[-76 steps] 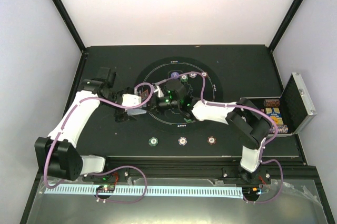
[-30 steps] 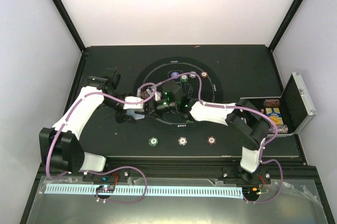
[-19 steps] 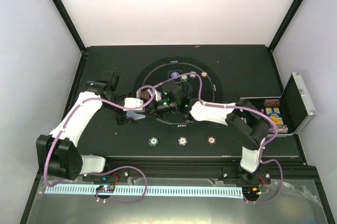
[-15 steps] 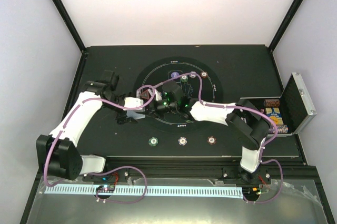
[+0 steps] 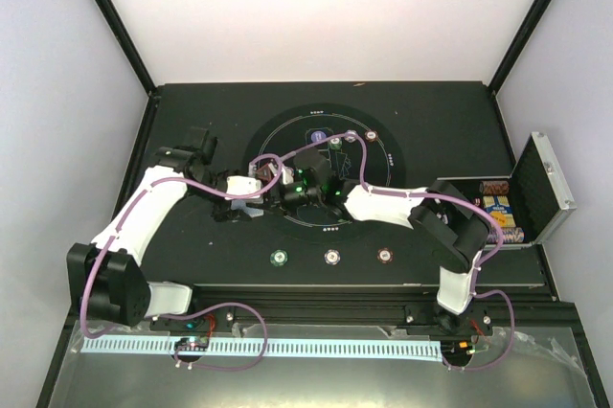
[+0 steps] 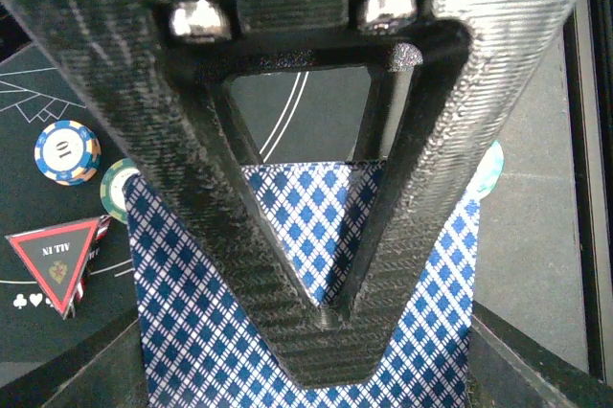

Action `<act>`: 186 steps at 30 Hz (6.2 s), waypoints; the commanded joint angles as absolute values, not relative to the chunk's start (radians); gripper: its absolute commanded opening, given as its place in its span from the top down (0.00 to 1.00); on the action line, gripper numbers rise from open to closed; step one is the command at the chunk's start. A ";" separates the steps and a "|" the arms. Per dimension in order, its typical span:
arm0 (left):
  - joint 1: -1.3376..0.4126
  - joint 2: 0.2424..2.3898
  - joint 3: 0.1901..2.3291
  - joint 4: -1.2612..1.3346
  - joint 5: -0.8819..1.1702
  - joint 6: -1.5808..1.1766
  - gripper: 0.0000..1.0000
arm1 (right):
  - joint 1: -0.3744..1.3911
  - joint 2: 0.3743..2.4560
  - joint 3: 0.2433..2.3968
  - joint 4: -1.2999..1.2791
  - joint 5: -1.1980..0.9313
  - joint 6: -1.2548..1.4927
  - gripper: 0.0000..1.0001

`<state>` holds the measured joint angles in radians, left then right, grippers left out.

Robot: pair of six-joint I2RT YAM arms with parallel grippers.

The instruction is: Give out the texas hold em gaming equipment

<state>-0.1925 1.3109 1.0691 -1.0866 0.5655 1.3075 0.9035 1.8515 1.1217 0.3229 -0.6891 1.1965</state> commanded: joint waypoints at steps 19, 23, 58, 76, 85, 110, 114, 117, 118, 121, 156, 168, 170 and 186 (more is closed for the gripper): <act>-0.221 1.322 1.052 -1.051 0.485 1.250 0.26 | 0.912 1.877 1.166 0.354 -0.653 1.211 0.99; -0.221 1.308 1.064 -1.067 0.500 1.260 0.25 | 0.913 1.887 1.166 0.350 -0.651 1.210 0.99; -0.221 1.309 1.107 -1.118 0.522 1.267 0.43 | 0.919 1.900 1.177 0.275 -0.620 1.175 0.99; -0.216 1.245 1.178 -1.183 0.591 1.196 0.99 | 0.890 1.885 1.083 0.130 -0.496 1.082 0.99; -0.216 1.216 1.169 -1.171 0.621 1.171 0.88 | 0.888 1.856 1.106 -0.034 -0.427 0.996 0.99; -0.216 1.262 1.164 -1.249 0.601 1.208 0.98 | 0.874 1.792 1.131 -0.001 -0.568 0.994 0.49; -0.216 1.264 1.152 -1.252 0.580 1.211 0.98 | 0.865 1.775 1.116 0.000 -0.572 0.990 0.50; -0.216 1.263 1.139 -1.242 0.568 1.211 0.98 | 0.859 1.762 1.116 -0.014 -0.572 0.982 0.50; -0.216 1.262 1.137 -1.239 0.565 1.211 0.98 | 0.859 1.758 1.118 -0.017 -0.574 0.980 0.51; -0.215 1.267 1.134 -1.231 0.557 1.204 0.99 | 0.856 1.748 1.123 -0.031 -0.571 0.974 0.53; -0.215 1.348 1.133 -1.225 0.534 1.210 0.98 | 0.904 1.926 1.179 0.277 -0.732 1.136 0.37; -0.215 1.342 1.138 -1.242 0.476 1.212 0.98 | 0.826 1.869 1.064 0.066 -0.647 0.961 0.48; -0.215 1.345 1.138 -1.244 0.476 1.212 0.98 | 0.825 1.858 1.056 0.065 -0.648 0.959 0.48; -0.215 1.351 1.118 -1.216 0.461 1.195 0.98 | 0.826 1.749 1.068 0.086 -0.660 1.003 0.67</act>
